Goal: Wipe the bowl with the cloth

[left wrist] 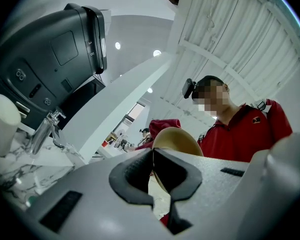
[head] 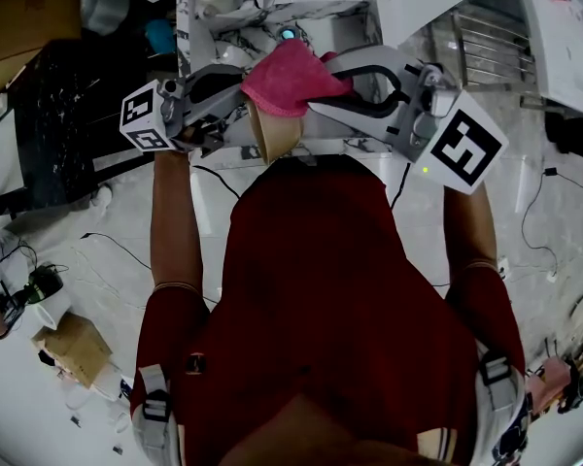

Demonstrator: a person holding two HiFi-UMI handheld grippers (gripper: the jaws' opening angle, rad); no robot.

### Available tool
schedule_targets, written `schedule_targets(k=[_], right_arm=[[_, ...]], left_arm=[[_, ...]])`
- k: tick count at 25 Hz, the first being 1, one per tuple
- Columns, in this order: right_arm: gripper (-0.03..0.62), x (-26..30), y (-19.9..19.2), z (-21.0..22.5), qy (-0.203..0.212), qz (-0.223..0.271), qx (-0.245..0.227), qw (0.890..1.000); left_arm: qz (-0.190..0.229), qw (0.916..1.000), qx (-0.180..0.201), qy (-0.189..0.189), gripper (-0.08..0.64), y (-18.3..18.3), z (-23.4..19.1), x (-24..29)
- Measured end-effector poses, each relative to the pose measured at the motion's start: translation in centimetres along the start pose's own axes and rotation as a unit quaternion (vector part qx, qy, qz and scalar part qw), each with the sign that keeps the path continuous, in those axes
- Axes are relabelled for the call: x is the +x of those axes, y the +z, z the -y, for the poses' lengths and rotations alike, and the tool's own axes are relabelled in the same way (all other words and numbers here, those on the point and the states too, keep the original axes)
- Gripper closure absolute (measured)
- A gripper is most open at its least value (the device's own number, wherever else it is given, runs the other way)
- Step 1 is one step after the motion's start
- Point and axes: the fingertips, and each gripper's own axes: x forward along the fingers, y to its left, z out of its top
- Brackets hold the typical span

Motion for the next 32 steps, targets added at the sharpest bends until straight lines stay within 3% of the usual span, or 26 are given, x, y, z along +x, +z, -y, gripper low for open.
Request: schedule_targets(k=[9, 22, 32], right_arm=[[0.534, 1.3, 0.2, 1.1, 0.041, 0.007, 0.0, 0.999], [0.534, 2.7, 0.3, 2.3, 0.038, 0.043, 0.034, 0.998], [0.535, 4.0, -0.5, 1.8, 0.031, 0.055, 0.061, 0.996]], left_arm=[[0.006, 0.9981, -0.006, -0.061, 0.541, 0.9, 1.7, 0.9], [0.087, 0.9903, -0.016, -0.107, 0.541, 3.0, 2.9, 1.0], [0.157, 0.98, -0.023, -0.12, 0.541, 4.3, 3.2, 0.4]])
